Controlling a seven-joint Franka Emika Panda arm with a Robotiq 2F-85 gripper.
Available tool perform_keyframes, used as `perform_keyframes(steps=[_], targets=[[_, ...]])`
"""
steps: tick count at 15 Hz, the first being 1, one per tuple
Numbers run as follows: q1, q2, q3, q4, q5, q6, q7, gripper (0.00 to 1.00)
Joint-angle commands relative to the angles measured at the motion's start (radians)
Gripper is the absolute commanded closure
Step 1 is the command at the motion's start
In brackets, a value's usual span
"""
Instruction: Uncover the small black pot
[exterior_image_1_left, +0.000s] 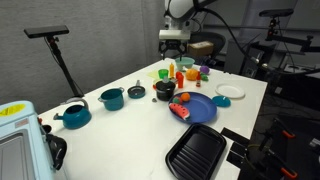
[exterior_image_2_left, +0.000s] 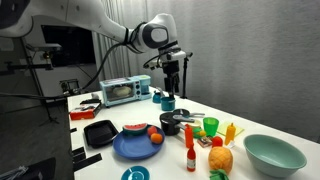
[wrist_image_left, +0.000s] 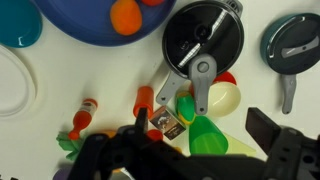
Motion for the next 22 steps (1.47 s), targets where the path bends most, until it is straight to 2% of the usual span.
perform_keyframes(steps=[1, 6, 10, 22], targets=[[0.035, 0.116, -0.057, 0.158, -0.007, 0.000, 0.087, 0.00], [0.026, 0.230, -0.084, 0.274, 0.008, -0.048, 0.157, 0.00], [0.014, 0.313, -0.089, 0.363, 0.015, -0.079, 0.162, 0.00], [-0.004, 0.530, -0.051, 0.640, 0.041, -0.266, -0.002, 0.00]])
